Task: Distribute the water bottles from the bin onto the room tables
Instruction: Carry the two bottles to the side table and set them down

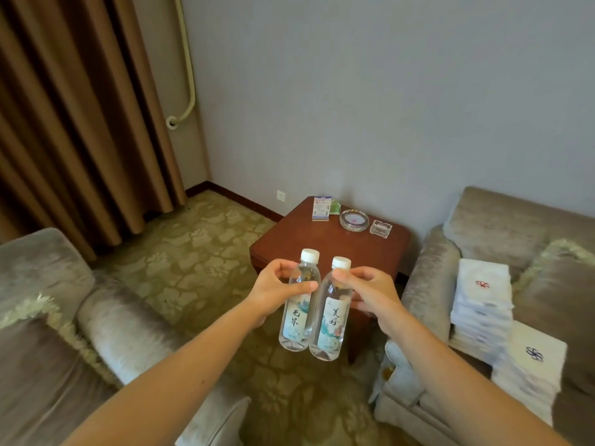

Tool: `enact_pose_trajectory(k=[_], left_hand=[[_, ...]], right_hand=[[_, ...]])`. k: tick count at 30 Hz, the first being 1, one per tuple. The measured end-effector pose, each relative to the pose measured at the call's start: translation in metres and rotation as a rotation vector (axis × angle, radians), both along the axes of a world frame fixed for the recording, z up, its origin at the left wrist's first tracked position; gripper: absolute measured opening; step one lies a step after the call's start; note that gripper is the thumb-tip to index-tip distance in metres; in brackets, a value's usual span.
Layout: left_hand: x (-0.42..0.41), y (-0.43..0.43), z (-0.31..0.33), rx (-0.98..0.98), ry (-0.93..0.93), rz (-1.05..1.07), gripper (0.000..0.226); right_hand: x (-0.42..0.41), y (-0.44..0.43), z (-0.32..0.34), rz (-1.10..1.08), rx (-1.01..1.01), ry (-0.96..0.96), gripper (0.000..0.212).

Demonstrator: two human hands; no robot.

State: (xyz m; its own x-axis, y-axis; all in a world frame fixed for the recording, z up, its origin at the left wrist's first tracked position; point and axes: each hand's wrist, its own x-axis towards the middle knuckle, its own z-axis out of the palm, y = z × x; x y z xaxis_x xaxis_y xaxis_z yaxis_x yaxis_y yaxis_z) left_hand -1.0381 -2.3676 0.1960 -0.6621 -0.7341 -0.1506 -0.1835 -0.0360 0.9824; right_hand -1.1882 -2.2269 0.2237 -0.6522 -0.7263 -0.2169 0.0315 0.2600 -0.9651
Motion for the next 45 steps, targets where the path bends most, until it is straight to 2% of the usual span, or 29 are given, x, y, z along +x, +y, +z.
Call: enact_pose_trajectory(k=[8, 22, 28, 35, 45], left_hand=[[-0.095, -0.065, -0.006, 0.005, -0.029, -0.043, 0.055], [-0.253, -0.282, -0.009, 0.001, -0.027, -0.091, 0.051], [-0.302, -0.344, -0.024, 0.012, -0.035, -0.099, 0.052], [-0.352, -0.401, -0.068, 0.043, -0.046, -0.065, 0.052], [-0.414, -0.476, -0.238, 0.007, 0.068, -0.062, 0.054]], right_hand=[[-0.09, -0.065, -0.012, -0.048, 0.02, -0.022, 0.033], [-0.24, -0.275, -0.015, -0.095, -0.015, -0.042, 0.027], [-0.285, -0.337, -0.032, -0.159, -0.005, -0.055, 0.026], [-0.339, -0.396, -0.067, -0.132, 0.014, -0.06, 0.027], [-0.4, -0.473, -0.238, -0.141, -0.048, 0.075, 0.025]])
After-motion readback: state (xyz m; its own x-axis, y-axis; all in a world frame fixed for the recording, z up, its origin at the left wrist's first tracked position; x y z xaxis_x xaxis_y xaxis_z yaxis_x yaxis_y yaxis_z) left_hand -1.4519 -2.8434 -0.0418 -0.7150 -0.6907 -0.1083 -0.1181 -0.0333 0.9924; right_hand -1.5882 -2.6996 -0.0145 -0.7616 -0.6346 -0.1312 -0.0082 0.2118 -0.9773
